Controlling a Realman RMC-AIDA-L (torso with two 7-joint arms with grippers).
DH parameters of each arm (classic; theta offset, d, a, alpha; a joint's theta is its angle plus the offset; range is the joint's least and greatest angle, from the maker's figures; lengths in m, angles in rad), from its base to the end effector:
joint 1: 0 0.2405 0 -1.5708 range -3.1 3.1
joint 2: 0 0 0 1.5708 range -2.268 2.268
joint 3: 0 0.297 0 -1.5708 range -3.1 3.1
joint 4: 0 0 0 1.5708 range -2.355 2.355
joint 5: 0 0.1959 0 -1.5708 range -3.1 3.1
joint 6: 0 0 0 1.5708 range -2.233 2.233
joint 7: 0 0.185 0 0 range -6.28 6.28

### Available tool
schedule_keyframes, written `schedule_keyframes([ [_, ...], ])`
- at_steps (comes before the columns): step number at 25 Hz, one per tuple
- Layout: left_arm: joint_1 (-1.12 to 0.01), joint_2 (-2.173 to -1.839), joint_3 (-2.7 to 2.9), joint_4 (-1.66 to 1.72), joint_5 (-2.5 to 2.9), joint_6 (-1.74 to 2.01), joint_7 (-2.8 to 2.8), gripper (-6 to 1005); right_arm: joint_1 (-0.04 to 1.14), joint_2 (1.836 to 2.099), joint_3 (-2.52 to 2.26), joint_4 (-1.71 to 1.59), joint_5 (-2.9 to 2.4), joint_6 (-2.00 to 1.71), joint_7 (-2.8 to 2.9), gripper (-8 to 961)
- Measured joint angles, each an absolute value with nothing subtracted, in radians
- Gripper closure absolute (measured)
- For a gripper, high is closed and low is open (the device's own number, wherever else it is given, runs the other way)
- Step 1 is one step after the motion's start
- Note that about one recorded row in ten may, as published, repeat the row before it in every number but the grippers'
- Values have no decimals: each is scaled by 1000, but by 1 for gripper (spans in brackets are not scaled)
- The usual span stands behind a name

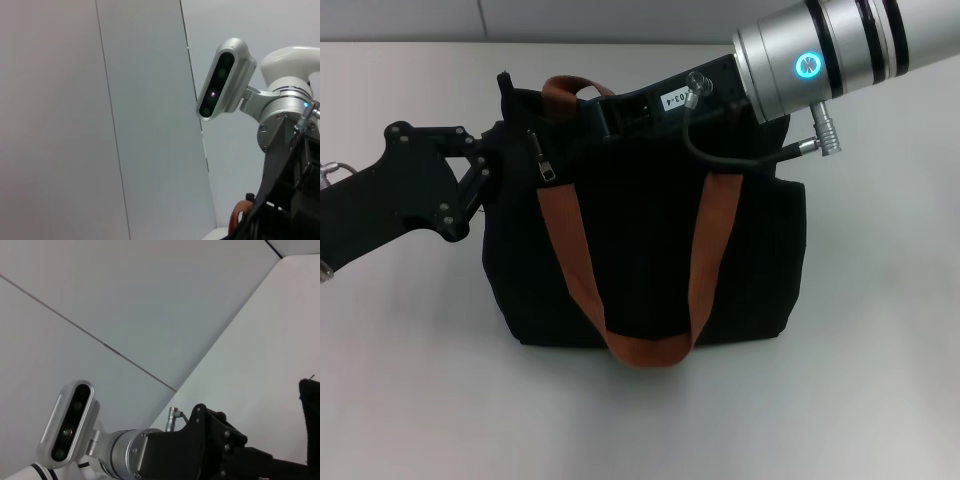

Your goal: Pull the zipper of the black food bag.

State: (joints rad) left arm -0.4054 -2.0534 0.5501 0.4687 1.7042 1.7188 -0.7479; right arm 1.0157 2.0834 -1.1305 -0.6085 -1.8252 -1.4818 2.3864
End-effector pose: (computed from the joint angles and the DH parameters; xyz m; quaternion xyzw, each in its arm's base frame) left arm -0.2803 0.3195 -0.0151 -0.8825 -0.0284 -0.3695 0.2894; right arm 0.0674 0.3960 -0.1133 0.8893 -0.4134 -0.1536 0.1210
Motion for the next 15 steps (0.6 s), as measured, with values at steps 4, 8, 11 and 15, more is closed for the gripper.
schedule_keyframes([
  [4, -398, -2052, 549, 471, 1704, 1719, -748, 965, 1020, 2082, -1131, -609, -1842, -1478, 2386, 282],
  [8, -397, -2051, 549, 472, 1704, 1719, -749, 965, 1023, 2082, -1131, -607, -1851, -1464, 2387, 421],
  [11, -397, -2051, 549, 472, 1704, 1722, -749, 965, 1023, 2082, -1131, -606, -1852, -1457, 2387, 497],
  [15, -397, -2052, 549, 474, 1704, 1723, -749, 964, 1024, 2082, -1131, -606, -1866, -1445, 2388, 524],
])
